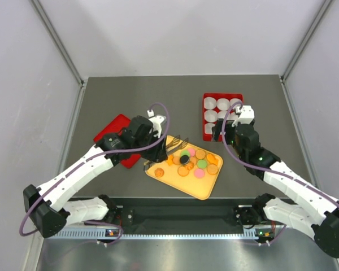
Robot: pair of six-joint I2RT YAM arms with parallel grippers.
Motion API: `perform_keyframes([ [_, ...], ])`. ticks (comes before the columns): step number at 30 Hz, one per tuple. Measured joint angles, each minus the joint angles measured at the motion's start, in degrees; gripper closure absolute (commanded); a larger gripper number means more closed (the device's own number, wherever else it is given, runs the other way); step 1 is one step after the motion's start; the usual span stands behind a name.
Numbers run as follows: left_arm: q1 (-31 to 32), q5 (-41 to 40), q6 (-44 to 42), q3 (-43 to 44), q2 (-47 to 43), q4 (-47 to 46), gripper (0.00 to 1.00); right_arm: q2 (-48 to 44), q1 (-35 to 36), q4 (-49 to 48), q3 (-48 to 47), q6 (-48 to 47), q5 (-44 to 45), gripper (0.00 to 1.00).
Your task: Pack the cookies
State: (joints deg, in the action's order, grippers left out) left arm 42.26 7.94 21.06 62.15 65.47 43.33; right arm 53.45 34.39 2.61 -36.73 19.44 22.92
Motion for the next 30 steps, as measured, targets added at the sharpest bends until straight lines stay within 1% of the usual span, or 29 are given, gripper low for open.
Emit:
perform_keyframes([
  [9,5.18,-0.81,1.44,-1.07,-0.07,1.22,0.52,0.28,0.0,0.0,0.0,-0.02,-0.04,0.0],
  [20,6.54,-1.33,2.34,-2.01,1.51,1.36,0.48,0.28,0.0,0.0,0.0,-0.02,-0.04,0.0],
  [30,6.88,-1.33,2.86,-3.23,1.97,1.27,0.47,0.28,0.0,0.0,0.0,-0.02,-0.07,0.0],
])
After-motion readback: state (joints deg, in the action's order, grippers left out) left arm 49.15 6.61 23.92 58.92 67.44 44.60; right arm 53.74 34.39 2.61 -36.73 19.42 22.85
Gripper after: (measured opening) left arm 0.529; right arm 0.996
